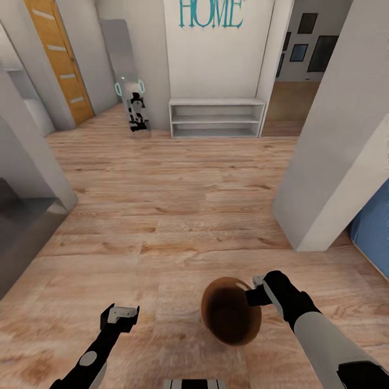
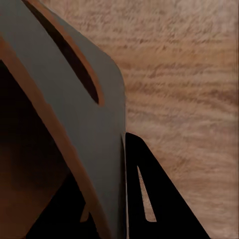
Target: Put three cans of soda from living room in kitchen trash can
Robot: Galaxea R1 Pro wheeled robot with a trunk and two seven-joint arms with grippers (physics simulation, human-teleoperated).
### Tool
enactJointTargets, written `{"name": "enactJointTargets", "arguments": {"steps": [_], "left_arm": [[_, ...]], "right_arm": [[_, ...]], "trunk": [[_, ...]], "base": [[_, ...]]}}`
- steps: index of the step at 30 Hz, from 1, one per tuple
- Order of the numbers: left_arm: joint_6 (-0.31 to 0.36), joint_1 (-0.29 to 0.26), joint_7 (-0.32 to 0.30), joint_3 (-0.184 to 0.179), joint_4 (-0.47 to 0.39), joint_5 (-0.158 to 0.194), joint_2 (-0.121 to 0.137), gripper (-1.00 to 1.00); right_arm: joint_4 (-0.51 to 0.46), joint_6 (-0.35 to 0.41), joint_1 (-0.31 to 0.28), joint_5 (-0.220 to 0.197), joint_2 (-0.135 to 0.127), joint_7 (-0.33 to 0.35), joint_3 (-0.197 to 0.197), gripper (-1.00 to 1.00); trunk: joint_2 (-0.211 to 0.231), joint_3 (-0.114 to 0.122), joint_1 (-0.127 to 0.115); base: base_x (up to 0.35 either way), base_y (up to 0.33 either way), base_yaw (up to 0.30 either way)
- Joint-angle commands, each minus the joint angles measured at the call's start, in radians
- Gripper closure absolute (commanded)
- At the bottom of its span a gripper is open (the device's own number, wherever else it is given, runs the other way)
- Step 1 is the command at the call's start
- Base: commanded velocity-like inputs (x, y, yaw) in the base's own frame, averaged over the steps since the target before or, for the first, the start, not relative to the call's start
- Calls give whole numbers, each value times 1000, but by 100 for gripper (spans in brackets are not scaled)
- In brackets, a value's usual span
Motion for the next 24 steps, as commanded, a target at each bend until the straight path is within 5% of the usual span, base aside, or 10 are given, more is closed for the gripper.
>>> {"name": "enactJointTargets", "arguments": {"steps": [1, 24], "left_arm": [[0, 0, 0, 0, 1, 0, 0, -100], [11, -2, -3, -1, 6, 0, 2, -100]], "right_arm": [[0, 4, 0, -31, 0, -1, -2, 100], [0, 5, 0, -32, 2, -7, -1, 100]], "trunk": [[0, 4, 0], [6, 93, -11]], "base": [[0, 0, 0], [0, 0, 0]]}}
